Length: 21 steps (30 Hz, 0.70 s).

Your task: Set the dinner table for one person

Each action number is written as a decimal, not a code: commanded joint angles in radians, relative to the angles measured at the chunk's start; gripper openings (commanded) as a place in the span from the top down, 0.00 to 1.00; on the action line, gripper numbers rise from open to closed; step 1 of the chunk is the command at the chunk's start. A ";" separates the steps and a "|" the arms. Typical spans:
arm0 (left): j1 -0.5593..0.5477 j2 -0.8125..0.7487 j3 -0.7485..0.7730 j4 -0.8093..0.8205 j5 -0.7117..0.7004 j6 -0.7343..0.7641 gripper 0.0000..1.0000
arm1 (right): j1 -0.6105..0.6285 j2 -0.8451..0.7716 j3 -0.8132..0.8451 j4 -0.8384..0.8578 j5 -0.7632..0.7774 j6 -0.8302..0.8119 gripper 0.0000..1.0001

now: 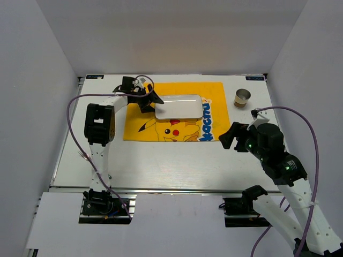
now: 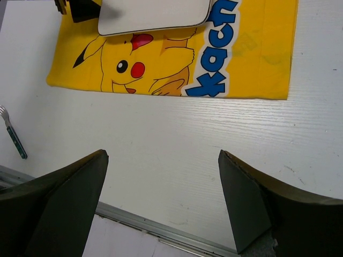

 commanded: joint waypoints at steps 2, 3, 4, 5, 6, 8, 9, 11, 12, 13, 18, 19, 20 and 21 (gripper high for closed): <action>0.013 -0.139 0.002 0.014 0.009 -0.006 0.02 | 0.000 0.001 -0.003 0.041 -0.021 -0.003 0.11; 0.014 -0.145 -0.004 0.014 0.003 -0.012 0.02 | 0.000 0.002 -0.004 0.046 -0.020 -0.003 0.11; 0.014 -0.163 -0.016 0.012 -0.021 -0.013 0.02 | 0.000 0.005 -0.009 0.052 -0.024 0.000 0.11; 0.014 -0.176 -0.021 0.006 -0.038 -0.013 0.02 | 0.000 0.007 -0.012 0.056 -0.028 0.000 0.11; 0.014 -0.186 -0.022 0.005 -0.060 -0.013 0.02 | -0.002 0.012 -0.015 0.061 -0.028 -0.002 0.11; 0.014 -0.217 -0.027 -0.003 -0.100 -0.013 0.02 | 0.000 0.030 -0.023 0.078 -0.034 0.000 0.11; 0.023 -0.225 -0.025 -0.012 -0.115 -0.013 0.02 | -0.003 0.039 -0.027 0.085 -0.034 0.001 0.11; 0.023 -0.265 -0.021 -0.051 -0.184 -0.010 0.02 | -0.003 0.068 -0.041 0.125 -0.034 0.001 0.11; 0.023 -0.283 -0.016 -0.076 -0.222 0.000 0.02 | 0.000 0.082 -0.041 0.141 -0.034 0.001 0.11; 0.023 -0.303 -0.010 -0.142 -0.274 0.006 0.02 | -0.003 0.128 -0.041 0.153 -0.035 0.001 0.11; 0.021 -0.496 -0.033 -0.340 -0.656 -0.016 0.02 | -0.009 0.341 0.029 0.222 -0.034 0.014 0.11; 0.021 -0.524 -0.048 -0.388 -0.696 -0.029 0.02 | -0.009 0.370 0.043 0.237 -0.034 0.009 0.11; 0.021 -0.591 -0.070 -0.408 -0.780 -0.056 0.02 | -0.016 0.401 0.077 0.257 -0.032 -0.002 0.11; 0.021 -0.626 -0.106 -0.435 -0.817 -0.072 0.02 | -0.019 0.468 0.103 0.257 0.004 -0.008 0.11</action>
